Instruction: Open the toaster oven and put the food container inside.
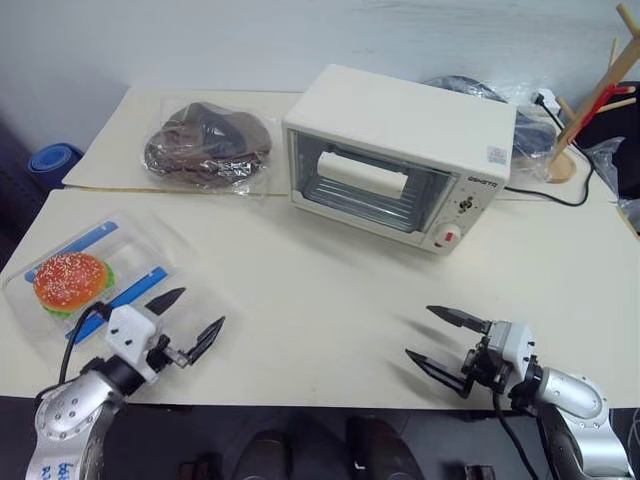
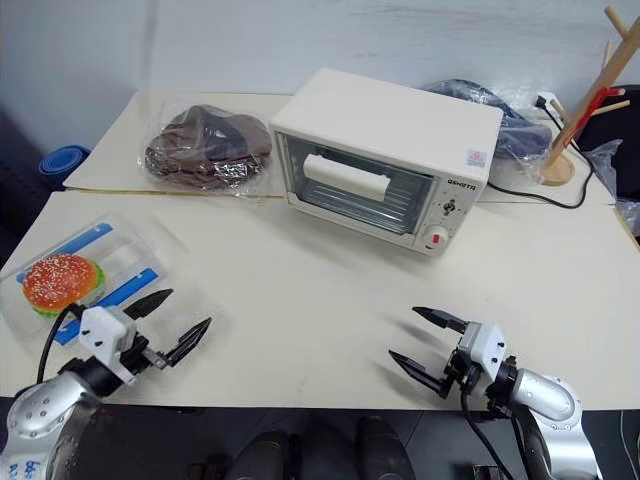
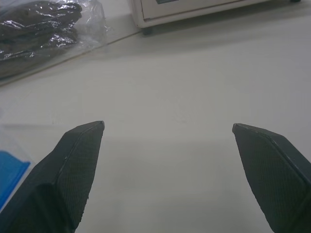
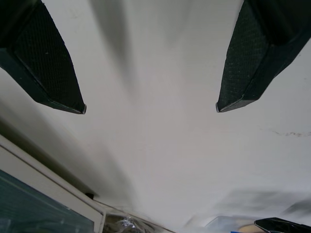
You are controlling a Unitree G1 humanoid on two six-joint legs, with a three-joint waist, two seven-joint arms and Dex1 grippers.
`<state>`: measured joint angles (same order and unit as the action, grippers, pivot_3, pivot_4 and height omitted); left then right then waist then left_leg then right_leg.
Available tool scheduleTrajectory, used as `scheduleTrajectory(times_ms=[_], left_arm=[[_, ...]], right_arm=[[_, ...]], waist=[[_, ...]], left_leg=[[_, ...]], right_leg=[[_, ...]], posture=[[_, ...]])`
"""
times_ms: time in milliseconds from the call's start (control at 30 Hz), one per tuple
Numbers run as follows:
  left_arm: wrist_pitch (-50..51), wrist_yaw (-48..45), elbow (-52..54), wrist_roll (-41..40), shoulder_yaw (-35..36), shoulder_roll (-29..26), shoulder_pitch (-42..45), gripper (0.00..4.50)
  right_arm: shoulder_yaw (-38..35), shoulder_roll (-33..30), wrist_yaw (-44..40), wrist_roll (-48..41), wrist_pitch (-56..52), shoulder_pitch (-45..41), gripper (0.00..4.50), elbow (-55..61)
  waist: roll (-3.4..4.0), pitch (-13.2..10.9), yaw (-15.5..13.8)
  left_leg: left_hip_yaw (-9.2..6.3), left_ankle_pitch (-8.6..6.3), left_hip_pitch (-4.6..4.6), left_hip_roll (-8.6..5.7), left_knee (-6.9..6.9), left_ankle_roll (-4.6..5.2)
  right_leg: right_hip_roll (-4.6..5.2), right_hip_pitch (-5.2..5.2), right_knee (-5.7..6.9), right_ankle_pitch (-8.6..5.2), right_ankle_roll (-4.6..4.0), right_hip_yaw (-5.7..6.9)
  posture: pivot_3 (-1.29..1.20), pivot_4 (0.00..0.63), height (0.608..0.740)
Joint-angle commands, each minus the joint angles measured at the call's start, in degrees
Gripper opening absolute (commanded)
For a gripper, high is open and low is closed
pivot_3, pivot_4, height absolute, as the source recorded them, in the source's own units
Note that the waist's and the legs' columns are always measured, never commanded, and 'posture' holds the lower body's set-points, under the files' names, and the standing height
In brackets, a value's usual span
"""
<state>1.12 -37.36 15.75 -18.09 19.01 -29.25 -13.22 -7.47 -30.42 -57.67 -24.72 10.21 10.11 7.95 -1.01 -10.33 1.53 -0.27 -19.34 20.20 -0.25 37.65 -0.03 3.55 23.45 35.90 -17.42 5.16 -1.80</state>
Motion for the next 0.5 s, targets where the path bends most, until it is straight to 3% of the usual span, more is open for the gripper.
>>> scheduleTrajectory(times_ms=[33, 267, 500], left_arm=[[1.7, -2.0, 1.0, -3.3, 0.1, -1.5, 1.5, 4.5], [13.5, -7.4, 6.8, -19.2, 4.0, -6.4, 6.3, 4.5], [17.6, -6.8, 11.0, -23.6, 4.7, -8.6, 9.3, 4.5]], right_arm=[[-1.0, 1.7, 4.7, -3.0, -4.0, -2.3, 4.48, 3.9], [0.0, 3.1, 13.8, -6.8, -16.4, -17.0, 4.48, 8.4], [1.1, 4.9, 17.7, -5.5, -21.7, -30.4, 4.48, 3.1]], waist=[[0.0, 0.0, 0.2], [0.06, 0.0, 0.1], [0.07, 0.0, 0.1]], left_leg=[[0.01, 0.0, 0.0, 0.01, -0.06, -0.01], [-0.01, 0.06, 0.04, 0.02, -0.07, -0.11], [-0.06, 0.08, 0.13, 0.0, -0.14, -0.14]], right_leg=[[-0.01, 0.03, -0.02, 0.0, 0.0, -0.01], [-0.02, 0.14, 0.06, 0.0, -0.01, 0.01], [-0.02, 0.2, -0.04, -0.01, -0.02, 0.07]], posture=[[0.0, 0.15, 0.74], [0.0, 0.15, 0.74], [0.0, 0.15, 0.74]])
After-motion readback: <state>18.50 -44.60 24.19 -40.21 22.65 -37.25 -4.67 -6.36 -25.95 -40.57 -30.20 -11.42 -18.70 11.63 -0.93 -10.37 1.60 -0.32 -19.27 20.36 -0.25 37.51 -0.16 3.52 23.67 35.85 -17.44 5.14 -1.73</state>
